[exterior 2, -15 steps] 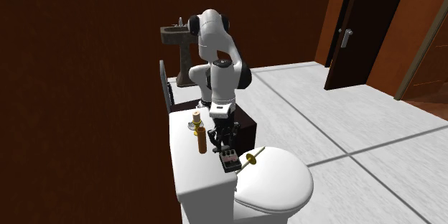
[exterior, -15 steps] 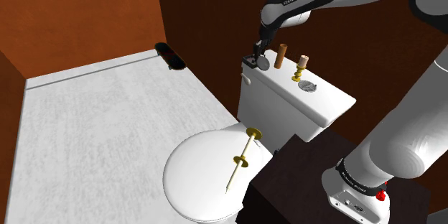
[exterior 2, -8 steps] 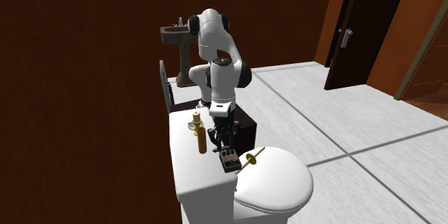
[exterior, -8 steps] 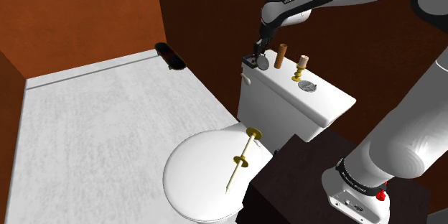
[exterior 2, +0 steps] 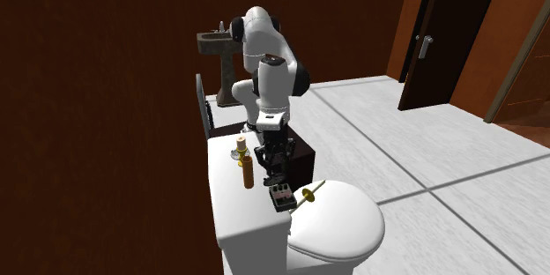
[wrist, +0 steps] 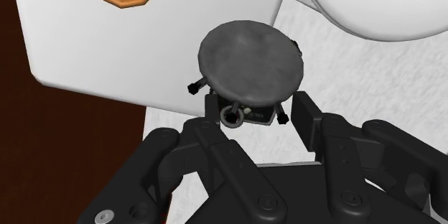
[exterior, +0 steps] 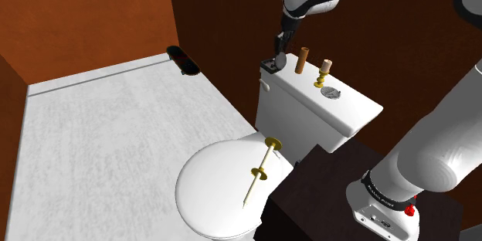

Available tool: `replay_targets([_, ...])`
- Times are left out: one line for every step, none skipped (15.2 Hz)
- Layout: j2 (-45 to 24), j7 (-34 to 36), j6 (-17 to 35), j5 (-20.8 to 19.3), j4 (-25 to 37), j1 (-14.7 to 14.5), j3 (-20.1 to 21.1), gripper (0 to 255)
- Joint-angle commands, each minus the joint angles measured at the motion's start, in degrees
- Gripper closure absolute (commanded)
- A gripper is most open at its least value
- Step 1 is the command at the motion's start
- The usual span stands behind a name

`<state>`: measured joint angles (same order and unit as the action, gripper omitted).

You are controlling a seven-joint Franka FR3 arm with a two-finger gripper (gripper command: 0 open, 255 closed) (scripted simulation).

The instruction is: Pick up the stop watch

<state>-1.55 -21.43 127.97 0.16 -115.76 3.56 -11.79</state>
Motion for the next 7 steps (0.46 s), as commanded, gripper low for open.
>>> replay_targets([0.5,0.1,-1.5,-0.1,1.0,0.0,0.0,255])
replay_targets([0.7,0.1,-2.3,-0.2,1.5,0.0,0.0,255])
replay_targets([0.9,0.2,-3.0,-0.3,2.1,0.0,0.0,255])
replay_targets([1.1,0.2,-3.7,-0.3,2.6,0.0,0.0,255])
replay_targets([1.3,0.2,-4.5,-0.4,3.2,-0.1,0.0,255])
replay_targets([1.3,0.2,-4.6,-0.4,3.3,-0.1,0.0,255])
replay_targets([1.3,0.2,-4.6,-0.4,3.3,-0.1,0.0,255])
